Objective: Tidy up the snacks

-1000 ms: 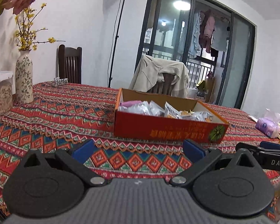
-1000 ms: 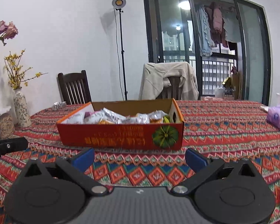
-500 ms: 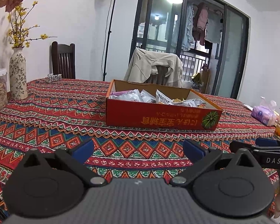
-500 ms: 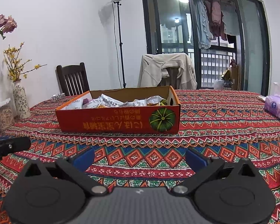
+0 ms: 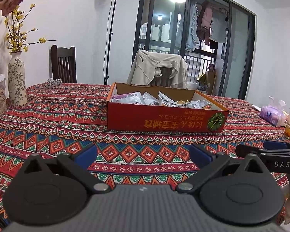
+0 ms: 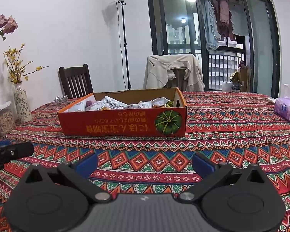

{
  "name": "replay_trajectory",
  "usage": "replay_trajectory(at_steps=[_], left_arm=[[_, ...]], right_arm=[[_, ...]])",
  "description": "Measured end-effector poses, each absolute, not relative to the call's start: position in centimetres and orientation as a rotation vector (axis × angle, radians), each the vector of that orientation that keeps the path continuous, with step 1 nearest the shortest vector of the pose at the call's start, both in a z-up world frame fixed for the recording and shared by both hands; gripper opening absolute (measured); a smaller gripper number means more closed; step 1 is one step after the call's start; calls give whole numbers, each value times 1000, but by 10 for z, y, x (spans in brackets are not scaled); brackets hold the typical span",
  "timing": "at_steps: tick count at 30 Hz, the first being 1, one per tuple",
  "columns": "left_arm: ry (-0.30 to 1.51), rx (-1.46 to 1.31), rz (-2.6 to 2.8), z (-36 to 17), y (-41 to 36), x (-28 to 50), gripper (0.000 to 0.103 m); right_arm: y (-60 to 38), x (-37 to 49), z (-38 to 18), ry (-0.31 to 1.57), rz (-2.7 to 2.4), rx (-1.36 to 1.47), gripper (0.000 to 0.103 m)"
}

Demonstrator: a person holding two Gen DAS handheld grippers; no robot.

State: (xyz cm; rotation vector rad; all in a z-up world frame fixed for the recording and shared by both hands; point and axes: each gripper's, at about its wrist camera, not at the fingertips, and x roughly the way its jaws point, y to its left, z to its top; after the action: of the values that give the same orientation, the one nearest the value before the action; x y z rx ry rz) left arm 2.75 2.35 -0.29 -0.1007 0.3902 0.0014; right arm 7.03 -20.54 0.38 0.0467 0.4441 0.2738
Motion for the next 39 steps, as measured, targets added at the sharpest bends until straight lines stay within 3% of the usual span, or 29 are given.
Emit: replay_trajectory(at_steps=[39], left_arm=[[396, -92, -4, -7, 21, 28, 103]], right_arm=[[-205, 69, 1, 448, 273, 46, 103]])
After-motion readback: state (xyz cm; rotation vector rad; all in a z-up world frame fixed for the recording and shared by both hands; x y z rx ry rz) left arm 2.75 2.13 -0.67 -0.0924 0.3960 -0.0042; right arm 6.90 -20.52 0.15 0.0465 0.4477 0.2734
